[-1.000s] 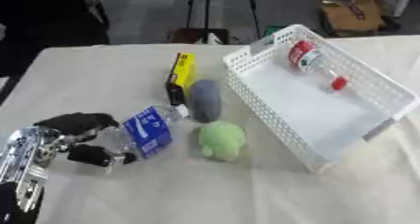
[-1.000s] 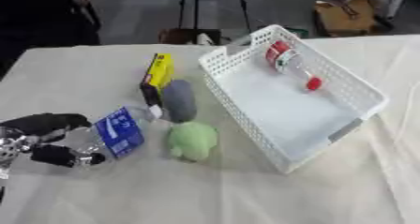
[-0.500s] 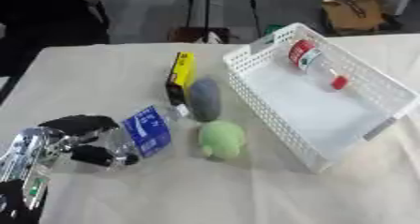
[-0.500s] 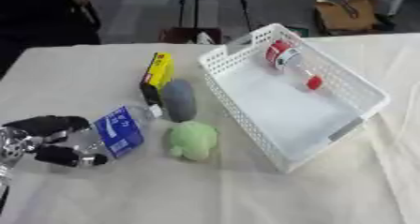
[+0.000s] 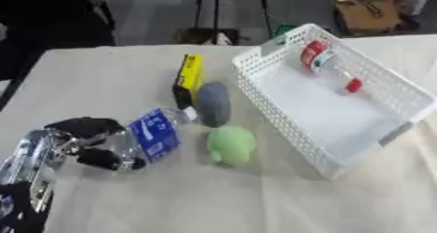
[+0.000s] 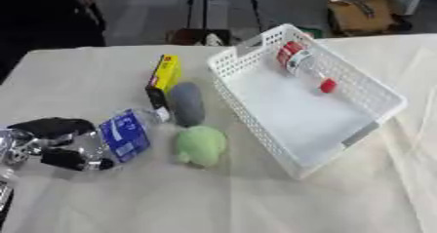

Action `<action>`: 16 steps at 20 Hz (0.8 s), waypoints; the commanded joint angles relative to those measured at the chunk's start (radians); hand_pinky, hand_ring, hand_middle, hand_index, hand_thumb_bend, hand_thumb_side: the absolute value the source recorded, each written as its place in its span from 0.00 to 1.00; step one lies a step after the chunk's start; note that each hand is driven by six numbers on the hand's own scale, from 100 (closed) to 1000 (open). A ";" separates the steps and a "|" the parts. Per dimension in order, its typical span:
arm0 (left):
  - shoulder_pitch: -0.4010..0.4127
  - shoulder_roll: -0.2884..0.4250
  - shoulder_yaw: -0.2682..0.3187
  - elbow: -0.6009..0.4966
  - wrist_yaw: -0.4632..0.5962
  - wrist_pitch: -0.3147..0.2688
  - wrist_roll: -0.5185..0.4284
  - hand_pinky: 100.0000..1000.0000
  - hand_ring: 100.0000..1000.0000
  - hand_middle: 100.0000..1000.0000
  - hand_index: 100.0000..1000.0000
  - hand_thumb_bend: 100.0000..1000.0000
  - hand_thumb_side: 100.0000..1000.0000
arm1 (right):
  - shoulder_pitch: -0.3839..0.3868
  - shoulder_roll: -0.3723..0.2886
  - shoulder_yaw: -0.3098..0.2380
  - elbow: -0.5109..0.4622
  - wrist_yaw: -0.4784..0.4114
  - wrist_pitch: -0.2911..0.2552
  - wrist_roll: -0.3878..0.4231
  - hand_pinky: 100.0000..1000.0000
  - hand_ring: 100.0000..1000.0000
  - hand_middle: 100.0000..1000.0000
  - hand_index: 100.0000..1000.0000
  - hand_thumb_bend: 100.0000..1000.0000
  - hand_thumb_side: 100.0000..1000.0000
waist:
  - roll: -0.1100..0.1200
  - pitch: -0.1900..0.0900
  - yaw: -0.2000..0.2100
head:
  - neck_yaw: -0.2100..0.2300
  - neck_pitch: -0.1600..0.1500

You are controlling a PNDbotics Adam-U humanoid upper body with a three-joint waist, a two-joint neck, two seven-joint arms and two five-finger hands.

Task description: Pick up objects on the table and place them in the box.

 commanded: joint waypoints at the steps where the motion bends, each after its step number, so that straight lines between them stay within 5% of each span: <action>1: -0.009 0.009 0.004 0.002 -0.007 -0.008 -0.008 0.96 0.96 0.95 0.85 0.52 0.90 | -0.007 -0.024 -0.002 -0.017 -0.006 -0.003 -0.001 0.64 0.56 0.48 0.72 0.00 0.84 | -0.003 -0.012 0.001 | 0.001 -0.010; 3: -0.009 0.009 0.004 0.002 -0.009 -0.007 -0.009 0.96 0.96 0.95 0.85 0.52 0.90 | -0.007 -0.024 -0.002 -0.017 -0.006 -0.003 -0.001 0.64 0.56 0.48 0.72 0.00 0.84 | -0.003 -0.012 0.000 | 0.001 -0.010; 4: -0.009 0.008 0.004 0.002 -0.009 -0.007 -0.009 0.95 0.94 0.93 0.78 0.41 0.82 | -0.007 -0.024 -0.003 -0.017 -0.007 -0.003 -0.001 0.64 0.56 0.48 0.72 0.00 0.84 | -0.003 -0.012 0.000 | 0.002 -0.010; 12: -0.007 0.007 0.005 -0.005 0.022 -0.007 -0.013 0.95 0.93 0.91 0.74 0.35 0.81 | -0.007 -0.023 -0.003 -0.017 -0.006 -0.002 -0.002 0.64 0.56 0.48 0.72 0.00 0.86 | -0.005 -0.013 0.001 | 0.001 -0.011; 16: -0.008 0.006 0.011 -0.018 0.034 0.002 -0.012 0.94 0.90 0.87 0.66 0.16 0.78 | -0.006 -0.023 -0.003 -0.017 -0.006 -0.001 -0.003 0.64 0.56 0.48 0.72 0.00 0.84 | -0.006 -0.014 0.001 | 0.001 -0.011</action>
